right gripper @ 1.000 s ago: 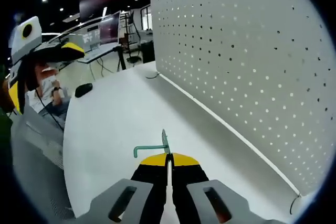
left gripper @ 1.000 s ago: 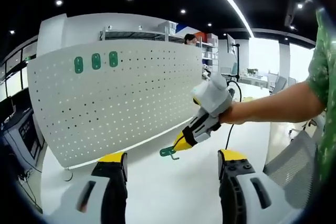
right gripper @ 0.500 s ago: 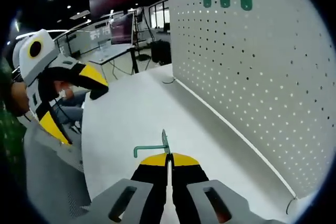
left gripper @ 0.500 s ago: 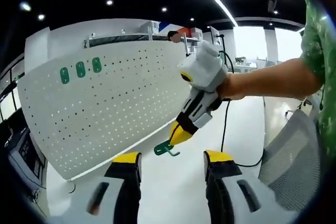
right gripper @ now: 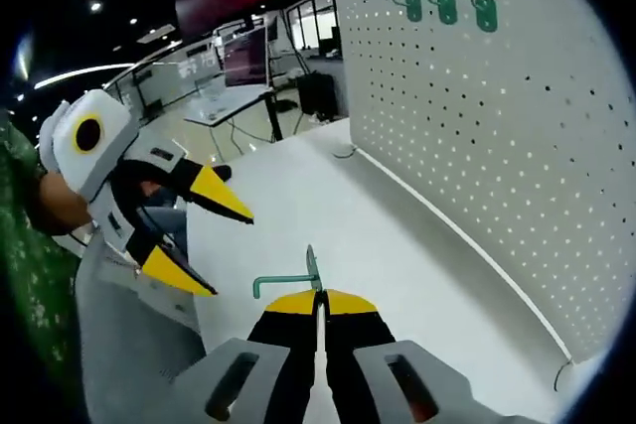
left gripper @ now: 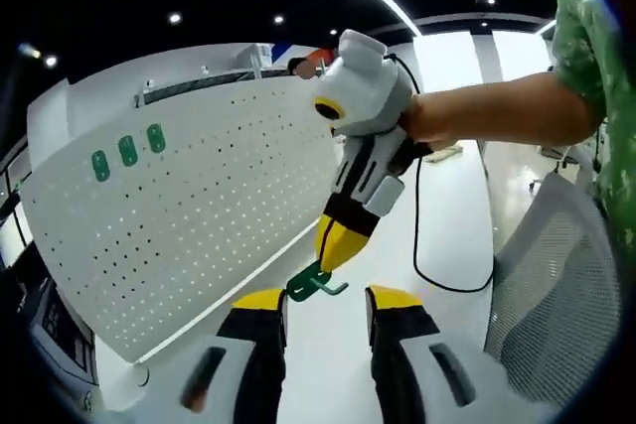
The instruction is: Insert the hook assembly into the mounting plate slot until the hook locks in place.
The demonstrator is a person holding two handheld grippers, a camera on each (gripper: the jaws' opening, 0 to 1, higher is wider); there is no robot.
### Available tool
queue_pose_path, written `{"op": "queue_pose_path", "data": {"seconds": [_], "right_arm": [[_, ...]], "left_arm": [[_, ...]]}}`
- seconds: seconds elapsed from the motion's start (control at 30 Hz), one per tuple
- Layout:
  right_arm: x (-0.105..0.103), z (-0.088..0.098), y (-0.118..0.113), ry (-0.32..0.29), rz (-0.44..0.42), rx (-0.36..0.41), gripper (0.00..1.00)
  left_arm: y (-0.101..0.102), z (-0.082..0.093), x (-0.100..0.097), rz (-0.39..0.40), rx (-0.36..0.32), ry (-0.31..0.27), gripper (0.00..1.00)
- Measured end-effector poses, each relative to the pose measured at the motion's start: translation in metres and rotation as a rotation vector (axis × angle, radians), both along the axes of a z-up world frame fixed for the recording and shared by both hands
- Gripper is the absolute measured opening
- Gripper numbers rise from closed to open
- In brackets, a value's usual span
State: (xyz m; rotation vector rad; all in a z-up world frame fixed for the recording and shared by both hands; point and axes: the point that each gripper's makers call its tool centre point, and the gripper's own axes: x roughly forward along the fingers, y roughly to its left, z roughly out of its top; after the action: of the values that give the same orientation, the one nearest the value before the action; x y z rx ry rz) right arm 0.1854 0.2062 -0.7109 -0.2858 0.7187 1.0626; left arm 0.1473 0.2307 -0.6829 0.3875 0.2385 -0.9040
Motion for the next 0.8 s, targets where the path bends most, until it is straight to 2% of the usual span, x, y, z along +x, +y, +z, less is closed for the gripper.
{"op": "queue_pose_path", "data": {"seconds": [0.2,0.37,0.6,0.73,0.8], "right_arm": [[-0.007,0.002,0.004,0.015,0.015,-0.006,0.00],[-0.013,0.004,0.008,0.042,0.027,-0.003,0.00],[-0.017,0.004,0.009,0.071,0.032,-0.006,0.00],[-0.019,0.006,0.009,0.097,0.027,0.009,0.00],[-0.019,0.005,0.009,0.102,0.025,0.006,0.00]], "left_arm": [[-0.003,-0.006,-0.004,-0.026,0.027,-0.008,0.27],[-0.004,-0.006,-0.006,-0.054,0.065,-0.041,0.22],[-0.007,-0.005,-0.007,-0.077,0.081,-0.066,0.19],[-0.008,-0.007,-0.009,-0.093,0.094,-0.070,0.11],[-0.008,-0.007,-0.009,-0.093,0.089,-0.074,0.11]]}}
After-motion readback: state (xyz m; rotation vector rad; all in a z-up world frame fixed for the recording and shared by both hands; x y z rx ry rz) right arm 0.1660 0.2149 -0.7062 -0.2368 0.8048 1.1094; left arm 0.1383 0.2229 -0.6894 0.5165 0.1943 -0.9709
